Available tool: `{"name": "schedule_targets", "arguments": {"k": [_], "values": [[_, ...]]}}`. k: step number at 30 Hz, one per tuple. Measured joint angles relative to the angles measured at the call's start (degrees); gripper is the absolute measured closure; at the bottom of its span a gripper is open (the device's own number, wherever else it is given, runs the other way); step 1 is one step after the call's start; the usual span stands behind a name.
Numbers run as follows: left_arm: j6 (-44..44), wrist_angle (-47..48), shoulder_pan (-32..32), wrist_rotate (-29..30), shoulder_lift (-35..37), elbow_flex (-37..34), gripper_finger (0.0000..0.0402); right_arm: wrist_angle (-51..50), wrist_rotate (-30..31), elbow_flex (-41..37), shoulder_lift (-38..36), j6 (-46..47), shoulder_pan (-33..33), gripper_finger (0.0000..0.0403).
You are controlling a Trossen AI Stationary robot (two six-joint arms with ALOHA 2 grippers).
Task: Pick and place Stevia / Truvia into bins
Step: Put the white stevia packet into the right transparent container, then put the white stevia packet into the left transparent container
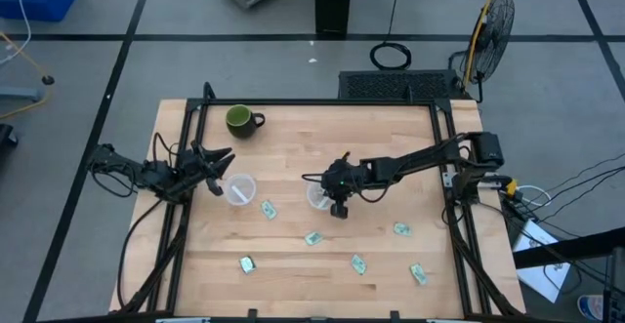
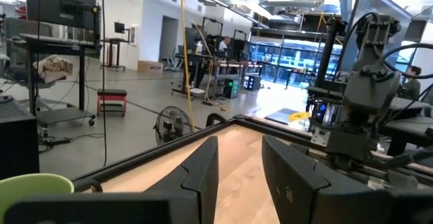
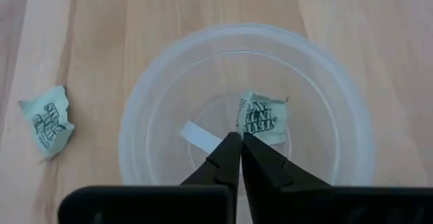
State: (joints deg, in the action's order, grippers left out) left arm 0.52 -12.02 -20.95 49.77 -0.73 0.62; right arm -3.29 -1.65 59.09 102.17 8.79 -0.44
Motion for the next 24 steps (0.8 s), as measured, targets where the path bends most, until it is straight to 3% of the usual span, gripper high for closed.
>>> {"name": "schedule_targets", "arguments": {"k": [10,17,24], "values": [[0.2,0.0,0.0,0.0,0.0,0.0,0.0284,0.0,0.0,0.0,0.0,-0.8,-0.7,0.0332],[2.7,0.0,0.0,-0.4,0.0,0.0,0.0284,-0.9,0.0,0.0,-4.5,-2.0,0.0,0.0317],[6.3,-0.2,0.0,-8.2,-0.1,0.0,0.0284,-2.6,-0.1,0.0,-13.5,-2.2,1.3,0.0323]]}}
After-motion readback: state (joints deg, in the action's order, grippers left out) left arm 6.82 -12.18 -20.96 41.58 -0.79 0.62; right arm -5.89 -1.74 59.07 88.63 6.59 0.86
